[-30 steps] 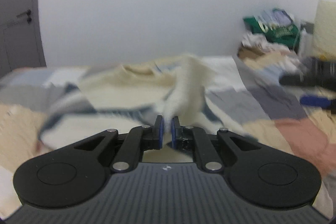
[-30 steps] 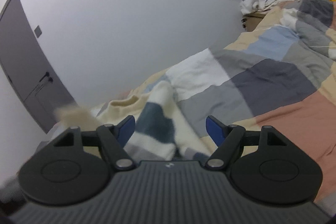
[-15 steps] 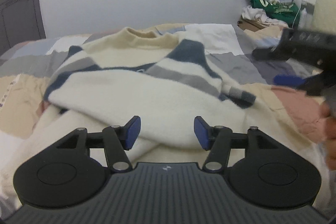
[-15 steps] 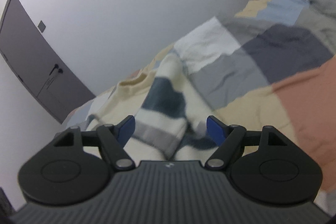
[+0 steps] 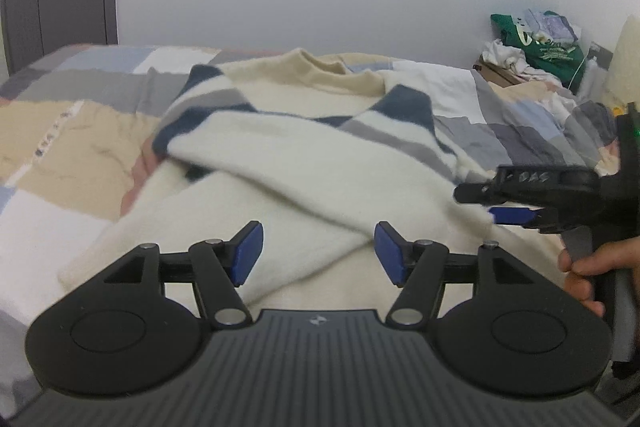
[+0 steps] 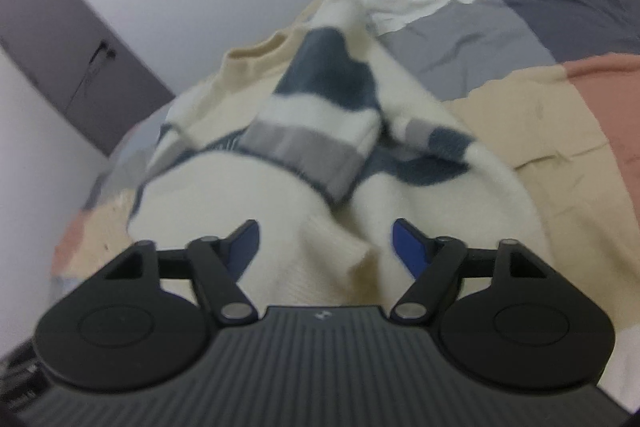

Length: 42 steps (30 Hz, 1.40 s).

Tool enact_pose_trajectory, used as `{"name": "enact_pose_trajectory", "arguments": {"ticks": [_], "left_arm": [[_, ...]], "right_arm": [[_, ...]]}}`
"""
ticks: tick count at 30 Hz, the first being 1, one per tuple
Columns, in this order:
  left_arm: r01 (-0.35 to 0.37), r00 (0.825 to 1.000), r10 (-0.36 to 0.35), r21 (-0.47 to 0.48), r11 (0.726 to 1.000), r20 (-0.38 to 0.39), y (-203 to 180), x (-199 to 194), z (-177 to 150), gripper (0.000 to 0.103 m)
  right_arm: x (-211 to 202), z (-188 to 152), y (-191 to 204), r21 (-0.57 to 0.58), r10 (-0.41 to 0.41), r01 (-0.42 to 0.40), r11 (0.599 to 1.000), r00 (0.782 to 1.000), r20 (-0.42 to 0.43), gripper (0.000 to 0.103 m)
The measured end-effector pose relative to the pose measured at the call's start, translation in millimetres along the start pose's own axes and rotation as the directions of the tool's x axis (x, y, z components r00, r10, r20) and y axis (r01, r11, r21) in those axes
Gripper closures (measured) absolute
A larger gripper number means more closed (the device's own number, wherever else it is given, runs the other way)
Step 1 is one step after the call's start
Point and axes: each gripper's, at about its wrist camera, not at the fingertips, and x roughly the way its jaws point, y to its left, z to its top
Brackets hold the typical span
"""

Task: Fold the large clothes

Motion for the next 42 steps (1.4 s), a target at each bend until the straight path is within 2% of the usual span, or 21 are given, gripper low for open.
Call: {"name": "enact_pose_trajectory", "arguments": {"ticks": [2,6,8,10,11,12,13,16,20,23,27,32,33,34,35,36,37,42], "left_arm": [[-0.027,1.000,0.027,0.000,1.000,0.001,5,-2,-3,0.036],[-0.023,1.000,0.023,-0.037,0.999,-0.002,23,-3,-6,0.036],[-0.026,1.000,0.025,-0.070,0.997,-0.013,33,-2,-7,0.034],[-0.022,1.000,0.021,-0.088,0.996,-0.017,40,0,-8,0.033],[-0.020,1.000,0.019,-0.093,0.995,-0.016,44,1,-8,0.032],[-0.018,1.000,0.016,-0.100,0.995,-0.013,47,1,-8,0.031],[-0.013,1.000,0.012,-0.109,0.994,-0.012,50,2,-8,0.031],[0.006,1.000,-0.008,-0.141,0.990,-0.017,58,5,-7,0.031],[-0.001,1.000,-0.001,-0.156,0.988,-0.014,64,6,-5,0.031],[-0.019,0.999,0.014,-0.166,0.986,-0.029,71,10,-4,0.031],[-0.094,0.995,0.085,-0.220,0.971,-0.049,95,15,0,0.031],[-0.151,0.989,0.142,-0.339,0.929,-0.050,137,5,9,0.031],[-0.172,0.985,0.161,-0.350,0.921,-0.060,145,5,11,0.031],[-0.190,0.982,0.178,-0.366,0.911,-0.068,153,4,12,0.031],[-0.198,0.980,0.183,-0.394,0.897,-0.076,163,3,12,0.031],[-0.198,0.980,0.179,-0.430,0.881,-0.085,173,2,11,0.031],[-0.197,0.980,0.174,-0.459,0.866,-0.092,180,1,8,0.031],[-0.192,0.981,0.154,-0.552,0.812,-0.116,202,-4,-6,0.031]], "right_arm": [[8,-4,6,-0.068,-0.041,0.041,0.997,0.999,-0.007,0.039],[17,-11,17,-0.159,-0.080,0.075,0.984,0.996,-0.028,0.040],[20,-12,24,-0.213,-0.109,0.102,0.972,0.994,-0.022,0.047],[27,-12,32,-0.278,-0.156,0.144,0.950,0.988,-0.023,0.065],[29,-12,35,-0.301,-0.176,0.162,0.940,0.984,-0.018,0.070],[30,-11,36,-0.312,-0.188,0.173,0.934,0.982,-0.018,0.084],[30,-10,37,-0.316,-0.189,0.174,0.933,0.982,-0.017,0.093],[22,-4,43,-0.322,-0.180,0.172,0.931,0.984,0.004,0.094],[11,11,40,-0.315,-0.195,0.204,0.927,0.979,0.060,0.094],[16,11,27,-0.290,-0.223,0.221,0.931,0.974,0.026,0.094],[15,7,16,-0.236,-0.196,0.188,0.953,0.981,-0.010,0.094],[-4,13,20,-0.246,-0.164,0.157,0.956,0.986,-0.007,0.087],[-10,13,18,-0.237,-0.164,0.159,0.958,0.986,-0.005,0.080],[-15,14,15,-0.222,-0.165,0.160,0.962,0.986,-0.003,0.059],[-19,14,12,-0.206,-0.164,0.160,0.965,0.986,-0.005,0.047],[-24,14,8,-0.183,-0.171,0.168,0.969,0.985,-0.002,0.029],[-28,12,3,-0.161,-0.181,0.179,0.971,0.984,0.005,0.025],[-36,13,-24,-0.026,-0.242,0.242,0.970,0.970,-0.030,0.027]]}}
